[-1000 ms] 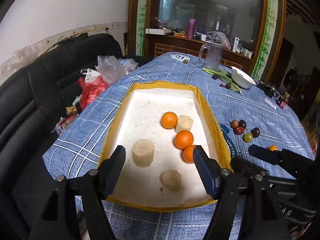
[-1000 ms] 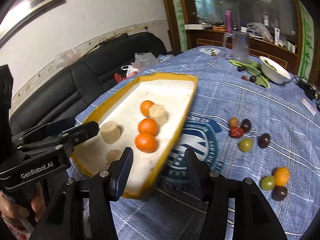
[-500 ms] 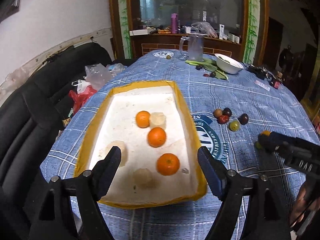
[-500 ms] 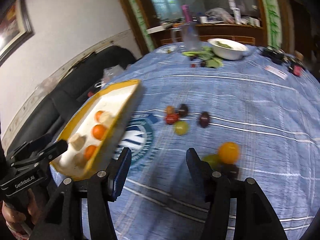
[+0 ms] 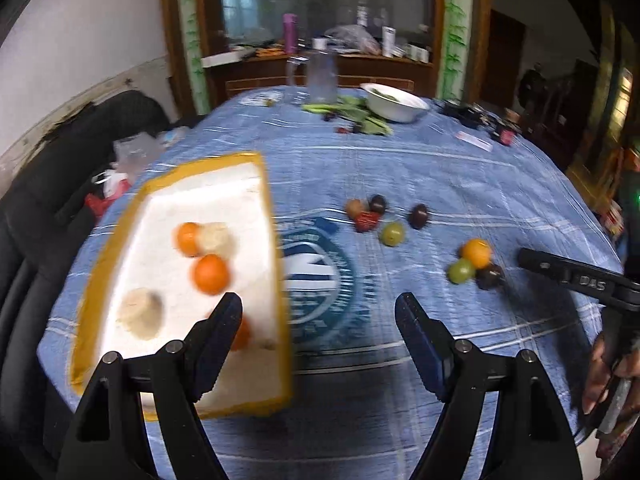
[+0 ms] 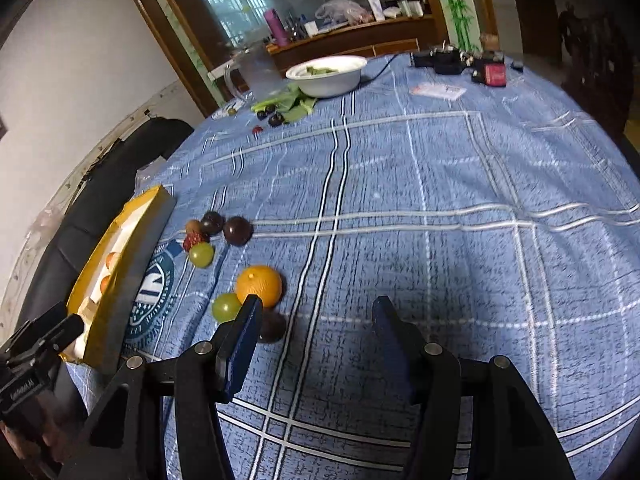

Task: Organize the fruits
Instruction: 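Withdraw both tools from the tray toward the remaining fruit, then grasp an orange with right tool while left tool grasps a green plum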

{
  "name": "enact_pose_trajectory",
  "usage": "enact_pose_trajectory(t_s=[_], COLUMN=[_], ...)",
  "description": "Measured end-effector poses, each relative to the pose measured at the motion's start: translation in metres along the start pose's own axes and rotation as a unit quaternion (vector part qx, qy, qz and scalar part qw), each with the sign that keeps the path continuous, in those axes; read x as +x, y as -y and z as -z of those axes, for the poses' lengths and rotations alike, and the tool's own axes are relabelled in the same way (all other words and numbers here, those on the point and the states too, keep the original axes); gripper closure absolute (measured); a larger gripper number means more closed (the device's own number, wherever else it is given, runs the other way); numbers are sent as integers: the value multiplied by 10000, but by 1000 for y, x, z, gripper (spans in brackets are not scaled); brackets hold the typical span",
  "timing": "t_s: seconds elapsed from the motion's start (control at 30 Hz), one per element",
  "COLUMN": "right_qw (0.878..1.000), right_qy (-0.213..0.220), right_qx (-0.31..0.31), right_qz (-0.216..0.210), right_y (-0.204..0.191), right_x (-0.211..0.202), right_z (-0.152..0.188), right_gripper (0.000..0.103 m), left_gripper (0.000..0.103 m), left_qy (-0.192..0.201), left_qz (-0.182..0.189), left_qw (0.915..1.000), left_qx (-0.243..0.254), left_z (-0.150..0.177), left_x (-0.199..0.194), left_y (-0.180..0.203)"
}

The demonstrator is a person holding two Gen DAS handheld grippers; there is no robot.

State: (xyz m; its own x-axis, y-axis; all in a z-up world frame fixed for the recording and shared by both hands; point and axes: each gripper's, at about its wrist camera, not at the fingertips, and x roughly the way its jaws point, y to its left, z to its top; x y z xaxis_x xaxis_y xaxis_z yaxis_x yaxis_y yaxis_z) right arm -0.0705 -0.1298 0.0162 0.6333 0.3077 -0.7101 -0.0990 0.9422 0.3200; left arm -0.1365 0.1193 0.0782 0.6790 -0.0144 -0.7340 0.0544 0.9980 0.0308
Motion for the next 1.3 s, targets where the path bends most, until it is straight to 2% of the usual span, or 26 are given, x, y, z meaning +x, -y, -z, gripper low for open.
enact_pose_trajectory(t_s=[0.17,0.4,0.47,0.6,0.67,0.7,0.87,0.97,1.07,1.23,1.3], right_qw=[9994,9965,9946,9925,9927,9929,9978,9976,9971,9976,9980], right_qy=[-156,-361,-504,-480,-437,-404,-177,-137,-108,-143,-138], right_qx=[-305,-732,-876,-992,-879,-779,-222,200,322,138,71], right_qz=[-75,-191,-255,-536,-694,-799,-594,-651,-686,-663,-613], right_y=[-15,-40,-46,-51,-44,-39,-9,10,15,6,6], right_x=[14,42,53,58,58,57,53,51,50,50,51], right_z=[-2,-20,-20,-19,-19,-20,-31,-36,-37,-38,-36], right_gripper=[42,42,47,55,60,73,72,71,70,70,70], left_gripper=[25,25,25,28,31,31,32,40,41,41,41], left_qy=[-117,-279,-360,-465,-497,-498,-418,-407,-504,-746,-714], left_qz=[218,572,701,906,966,984,1042,915,935,1098,1133], left_qw=[9990,9962,9951,9934,9926,9923,9896,9881,9883,9880,9878], left_qx=[359,600,591,523,539,565,894,1165,1098,787,797], left_z=[1,2,1,-4,-8,-10,-15,-18,-22,-28,-29], left_x=[12,30,34,43,48,50,63,76,88,107,107], left_y=[29,54,56,59,63,67,89,100,98,87,89])
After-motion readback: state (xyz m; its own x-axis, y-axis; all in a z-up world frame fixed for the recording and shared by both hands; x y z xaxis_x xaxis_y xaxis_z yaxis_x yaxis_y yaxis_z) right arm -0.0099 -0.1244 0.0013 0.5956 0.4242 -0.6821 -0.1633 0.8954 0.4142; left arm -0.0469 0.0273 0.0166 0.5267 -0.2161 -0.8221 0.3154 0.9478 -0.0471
